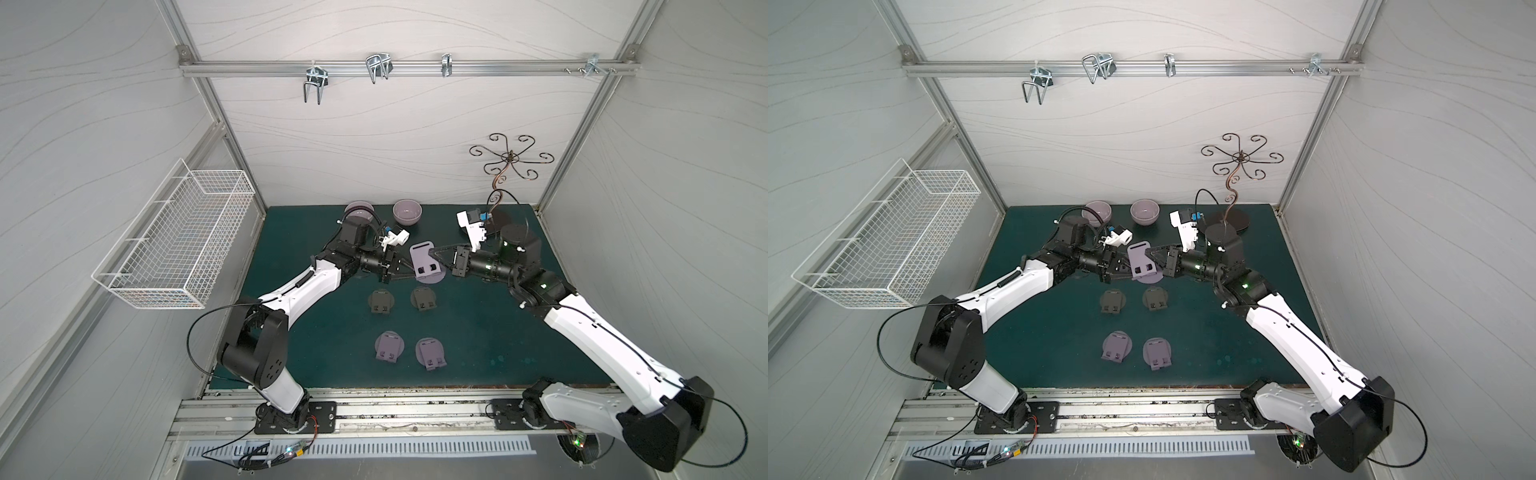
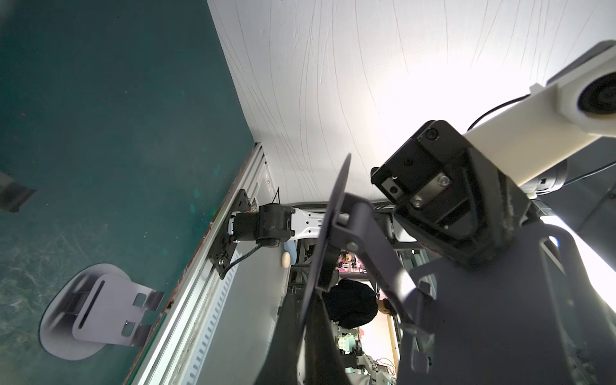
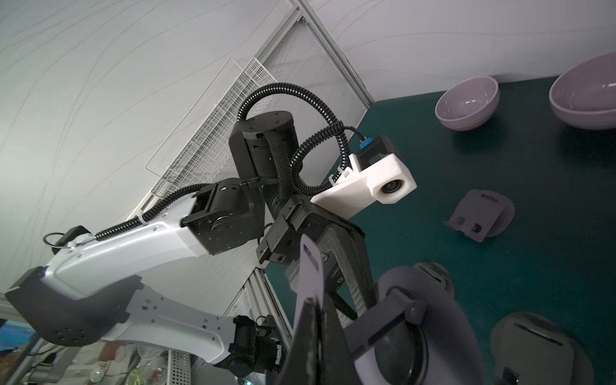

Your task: Open the phone stand

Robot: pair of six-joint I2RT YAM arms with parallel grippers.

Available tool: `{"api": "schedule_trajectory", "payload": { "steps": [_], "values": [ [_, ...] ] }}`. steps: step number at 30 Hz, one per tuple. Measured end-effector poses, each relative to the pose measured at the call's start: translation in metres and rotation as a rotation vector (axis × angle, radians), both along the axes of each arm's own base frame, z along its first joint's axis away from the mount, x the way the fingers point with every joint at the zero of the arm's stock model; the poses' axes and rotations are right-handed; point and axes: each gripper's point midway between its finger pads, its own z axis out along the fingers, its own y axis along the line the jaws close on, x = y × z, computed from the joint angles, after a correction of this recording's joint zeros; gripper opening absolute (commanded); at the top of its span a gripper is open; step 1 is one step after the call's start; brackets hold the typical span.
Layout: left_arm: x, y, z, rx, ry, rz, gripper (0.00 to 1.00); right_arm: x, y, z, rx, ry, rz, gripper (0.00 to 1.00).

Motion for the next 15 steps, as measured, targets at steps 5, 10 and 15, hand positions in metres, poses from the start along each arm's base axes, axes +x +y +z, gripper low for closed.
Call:
{"api": "schedule_trajectory", "payload": {
  "steps": [5, 10, 15],
  "values": [
    [0.007, -0.003, 0.003, 0.020, -0.027, 0.021, 0.00, 0.018, -0.010, 0.003, 0.051, 0.035, -0.006, 0.00],
    [0.016, -0.003, -0.002, 0.043, -0.054, 0.061, 0.00, 0.036, -0.010, 0.002, 0.136, 0.136, 0.022, 0.00],
    [0.018, -0.004, -0.010, 0.047, -0.061, 0.058, 0.00, 0.042, -0.010, -0.001, 0.161, 0.191, 0.015, 0.00]
  ]
}}
